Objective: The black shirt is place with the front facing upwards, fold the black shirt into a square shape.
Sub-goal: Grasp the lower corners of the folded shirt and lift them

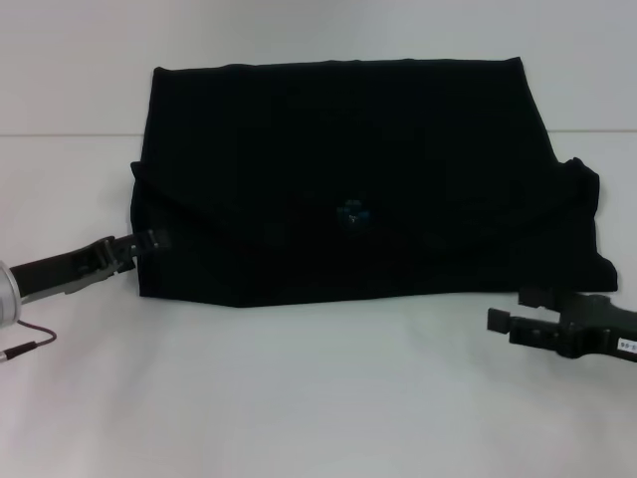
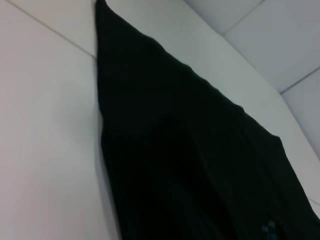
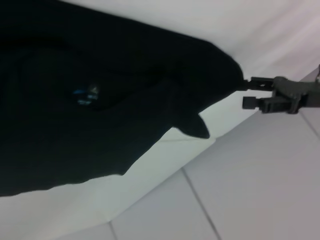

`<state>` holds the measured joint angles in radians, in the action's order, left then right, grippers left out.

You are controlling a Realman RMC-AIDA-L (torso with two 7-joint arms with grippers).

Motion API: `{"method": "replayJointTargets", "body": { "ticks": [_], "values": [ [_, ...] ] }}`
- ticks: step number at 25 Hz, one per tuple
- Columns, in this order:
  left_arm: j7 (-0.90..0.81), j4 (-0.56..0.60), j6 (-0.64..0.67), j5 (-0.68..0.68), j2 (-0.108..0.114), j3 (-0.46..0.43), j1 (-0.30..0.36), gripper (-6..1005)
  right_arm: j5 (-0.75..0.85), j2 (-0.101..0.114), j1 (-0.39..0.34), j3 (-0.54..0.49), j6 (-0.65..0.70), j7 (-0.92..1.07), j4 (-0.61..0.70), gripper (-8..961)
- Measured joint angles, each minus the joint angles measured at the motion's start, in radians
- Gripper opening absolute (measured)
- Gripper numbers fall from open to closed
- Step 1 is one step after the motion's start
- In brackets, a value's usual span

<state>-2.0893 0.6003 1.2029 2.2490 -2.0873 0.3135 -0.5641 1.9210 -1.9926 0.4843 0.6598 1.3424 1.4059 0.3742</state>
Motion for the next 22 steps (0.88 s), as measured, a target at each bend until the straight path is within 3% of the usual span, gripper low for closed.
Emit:
{"method": "replayJointTargets", "body": {
  "ticks": [10, 20, 22],
  "values": [
    [0.035, -0.008, 0.017, 0.002, -0.006, 0.033, -0.015, 854, 0.011, -0.009, 0.004, 0.002, 0.004, -0.002, 0.000, 900],
    [-0.035, -0.005, 0.021, 0.044, -0.004, 0.081, -0.024, 848, 0.012, -0.012, 0.003, 0.001, 0.004, -0.002, 0.000, 894],
    [-0.035, -0.005, 0.022, 0.062, -0.004, 0.089, -0.027, 779, 0.012, -0.012, 0.002, -0.003, 0.003, -0.002, 0.000, 895]
  ]
}}
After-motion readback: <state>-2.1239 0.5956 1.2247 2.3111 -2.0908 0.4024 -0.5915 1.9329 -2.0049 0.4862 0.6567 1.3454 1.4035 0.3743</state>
